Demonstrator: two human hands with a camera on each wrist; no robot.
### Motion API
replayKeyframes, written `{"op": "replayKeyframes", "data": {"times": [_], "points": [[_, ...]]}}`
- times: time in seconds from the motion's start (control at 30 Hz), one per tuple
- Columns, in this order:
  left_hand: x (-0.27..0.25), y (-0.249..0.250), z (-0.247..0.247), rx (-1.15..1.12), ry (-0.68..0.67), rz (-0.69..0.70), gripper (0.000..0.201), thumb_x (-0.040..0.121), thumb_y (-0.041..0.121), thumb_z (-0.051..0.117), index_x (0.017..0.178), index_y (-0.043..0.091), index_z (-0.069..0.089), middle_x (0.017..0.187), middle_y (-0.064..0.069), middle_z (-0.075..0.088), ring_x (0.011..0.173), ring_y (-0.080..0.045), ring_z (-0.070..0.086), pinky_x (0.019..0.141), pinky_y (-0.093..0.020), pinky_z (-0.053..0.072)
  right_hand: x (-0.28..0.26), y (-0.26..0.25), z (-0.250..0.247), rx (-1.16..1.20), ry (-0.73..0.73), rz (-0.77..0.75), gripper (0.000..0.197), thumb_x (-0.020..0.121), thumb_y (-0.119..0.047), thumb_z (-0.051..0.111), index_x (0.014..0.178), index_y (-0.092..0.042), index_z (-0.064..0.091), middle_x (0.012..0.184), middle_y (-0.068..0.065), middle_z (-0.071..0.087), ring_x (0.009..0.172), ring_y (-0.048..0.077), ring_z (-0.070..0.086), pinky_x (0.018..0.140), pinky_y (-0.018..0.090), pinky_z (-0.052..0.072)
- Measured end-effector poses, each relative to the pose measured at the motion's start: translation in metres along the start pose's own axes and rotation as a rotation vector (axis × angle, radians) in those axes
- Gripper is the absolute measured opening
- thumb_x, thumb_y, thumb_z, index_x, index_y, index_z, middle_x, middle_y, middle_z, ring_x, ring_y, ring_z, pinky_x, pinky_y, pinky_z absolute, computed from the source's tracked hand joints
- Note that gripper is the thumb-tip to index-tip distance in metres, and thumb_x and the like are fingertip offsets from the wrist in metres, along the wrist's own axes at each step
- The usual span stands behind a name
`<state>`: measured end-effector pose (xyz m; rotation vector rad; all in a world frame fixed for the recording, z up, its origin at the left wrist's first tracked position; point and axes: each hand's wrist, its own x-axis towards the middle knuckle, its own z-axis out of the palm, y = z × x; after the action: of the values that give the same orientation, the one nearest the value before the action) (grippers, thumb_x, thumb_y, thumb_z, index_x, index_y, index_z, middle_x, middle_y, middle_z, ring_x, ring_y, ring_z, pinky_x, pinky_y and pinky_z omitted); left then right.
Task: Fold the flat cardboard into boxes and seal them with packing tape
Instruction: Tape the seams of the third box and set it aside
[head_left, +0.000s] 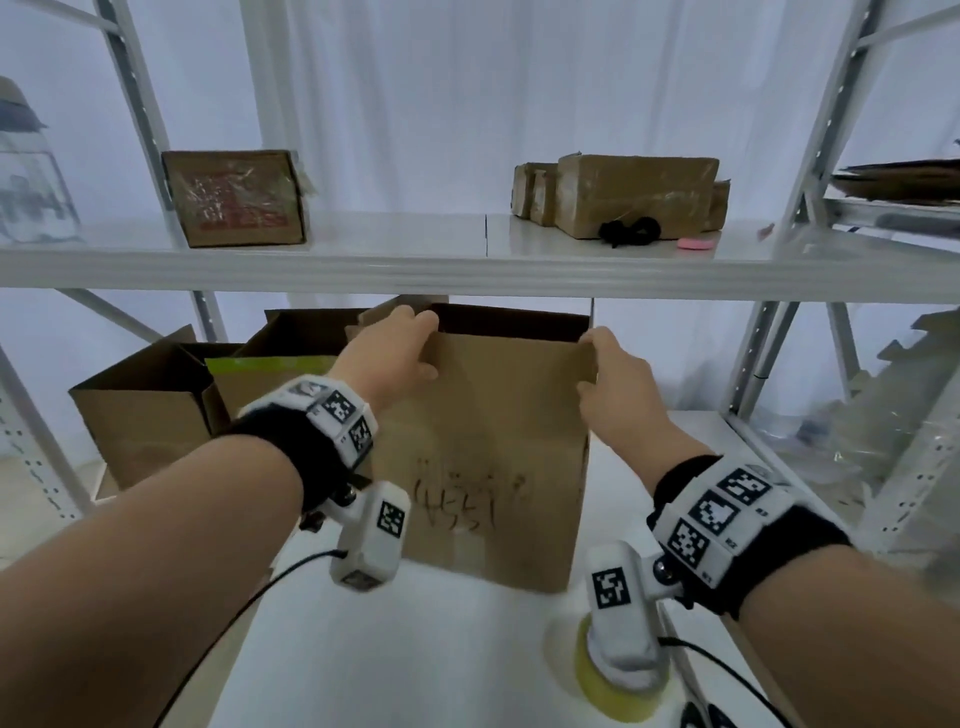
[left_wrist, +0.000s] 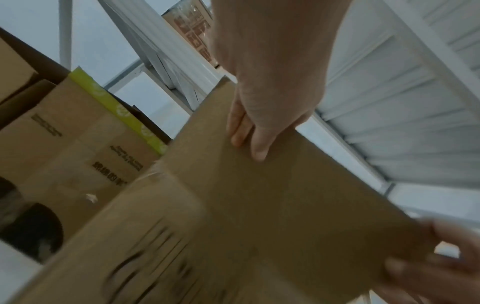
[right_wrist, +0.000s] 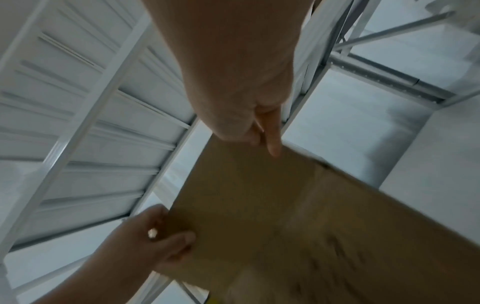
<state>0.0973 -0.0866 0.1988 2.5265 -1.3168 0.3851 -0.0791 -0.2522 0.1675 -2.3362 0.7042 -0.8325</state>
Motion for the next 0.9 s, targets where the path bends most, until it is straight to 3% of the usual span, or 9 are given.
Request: {"op": "replayKeyframes", "data": {"times": [0.07, 0.17, 0.27, 0.37, 0.57, 0.63, 0.73, 0.8, 0.9], "points": [[-0.006, 0.005, 0.023, -0.019, 0.088, 0.012, 0.013, 0.093, 0.007, 0.050, 0.095, 0.017, 0.043, 0.098, -0.004, 0.046, 0.077, -0.022, 0.055, 0.070, -0.034, 0.049, 0.003, 0.007, 0.014, 0.000, 0.079, 0.025, 0.037, 0.083, 0.015, 0.038, 0.106, -0.012, 0.045, 0.077, 0.000, 0.047, 0.069, 0.016, 0.046, 0.055, 0.028, 0.040], [-0.014, 0.006, 0.061, -0.066, 0.118, -0.041, 0.020, 0.094, -0.001, 0.042, 0.090, 0.017, 0.037, 0.093, -0.005, 0.041, 0.065, -0.024, 0.051, 0.060, -0.035, 0.049, 0.002, 0.027, 0.040, 0.020, 0.080, 0.026, 0.028, 0.090, 0.010, 0.042, 0.103, -0.014, 0.050, 0.081, -0.003, 0.052, 0.077, 0.018, 0.051, 0.057, 0.019, 0.037], [-0.009, -0.008, 0.082, -0.086, 0.129, -0.089, 0.017, 0.093, -0.003, 0.043, 0.092, 0.014, 0.042, 0.092, -0.006, 0.040, 0.061, -0.026, 0.051, 0.060, -0.039, 0.051, 0.011, 0.037, 0.059, -0.048, 0.038, -0.034, 0.034, 0.095, 0.005, 0.043, 0.119, -0.009, 0.061, 0.101, 0.003, 0.061, 0.095, 0.019, 0.057, 0.081, 0.020, 0.043], [-0.001, -0.012, 0.097, -0.102, 0.106, -0.083, 0.015, 0.092, -0.001, 0.046, 0.093, 0.014, 0.044, 0.096, -0.005, 0.040, 0.061, -0.023, 0.051, 0.063, -0.037, 0.053, 0.029, 0.049, 0.071, -0.030, 0.010, 0.003, 0.042, 0.094, 0.007, 0.041, 0.129, -0.008, 0.060, 0.125, 0.011, 0.062, 0.117, 0.026, 0.055, 0.100, 0.027, 0.038], [0.016, -0.013, 0.135, -0.195, 0.110, -0.066, 0.018, 0.095, -0.001, 0.040, 0.105, 0.011, 0.050, 0.101, -0.008, 0.055, 0.082, -0.026, 0.057, 0.070, -0.036, 0.049, 0.060, 0.087, 0.090, -0.002, -0.009, 0.012, 0.050, 0.090, 0.012, 0.040, 0.128, -0.011, 0.062, 0.129, 0.011, 0.060, 0.125, 0.026, 0.051, 0.092, 0.009, 0.024], [0.021, -0.016, 0.144, -0.209, 0.109, -0.078, 0.022, 0.095, 0.000, 0.040, 0.111, 0.012, 0.049, 0.105, -0.008, 0.057, 0.090, -0.027, 0.059, 0.072, -0.034, 0.046, 0.066, 0.093, 0.095, -0.022, -0.044, 0.004, 0.052, 0.090, 0.013, 0.037, 0.130, -0.011, 0.061, 0.131, 0.013, 0.058, 0.126, 0.027, 0.050, 0.095, 0.011, 0.025], [0.035, -0.021, 0.153, -0.205, 0.059, -0.094, 0.019, 0.097, 0.004, 0.042, 0.114, 0.012, 0.045, 0.110, -0.008, 0.054, 0.089, -0.024, 0.054, 0.072, -0.032, 0.043, 0.081, 0.098, 0.106, -0.036, -0.094, 0.050, 0.049, 0.093, 0.008, 0.039, 0.137, -0.010, 0.054, 0.134, 0.014, 0.056, 0.124, 0.030, 0.052, 0.105, 0.027, 0.036], [0.046, -0.026, 0.158, -0.192, 0.022, -0.106, 0.015, 0.096, 0.004, 0.045, 0.106, 0.014, 0.040, 0.107, -0.010, 0.050, 0.085, -0.023, 0.051, 0.070, -0.033, 0.042, 0.090, 0.095, 0.112, -0.067, -0.172, 0.100, 0.043, 0.097, -0.004, 0.047, 0.140, -0.008, 0.048, 0.138, 0.015, 0.053, 0.126, 0.031, 0.050, 0.107, 0.033, 0.036], [0.053, -0.036, 0.169, -0.119, -0.070, -0.180, 0.026, 0.091, -0.002, 0.047, 0.097, 0.018, 0.032, 0.100, -0.009, 0.048, 0.078, -0.024, 0.052, 0.070, -0.037, 0.049, 0.095, 0.094, 0.123, -0.189, -0.375, 0.153, 0.048, 0.101, -0.031, 0.049, 0.142, -0.006, 0.045, 0.143, 0.013, 0.048, 0.131, 0.027, 0.044, 0.106, 0.029, 0.032]]}}
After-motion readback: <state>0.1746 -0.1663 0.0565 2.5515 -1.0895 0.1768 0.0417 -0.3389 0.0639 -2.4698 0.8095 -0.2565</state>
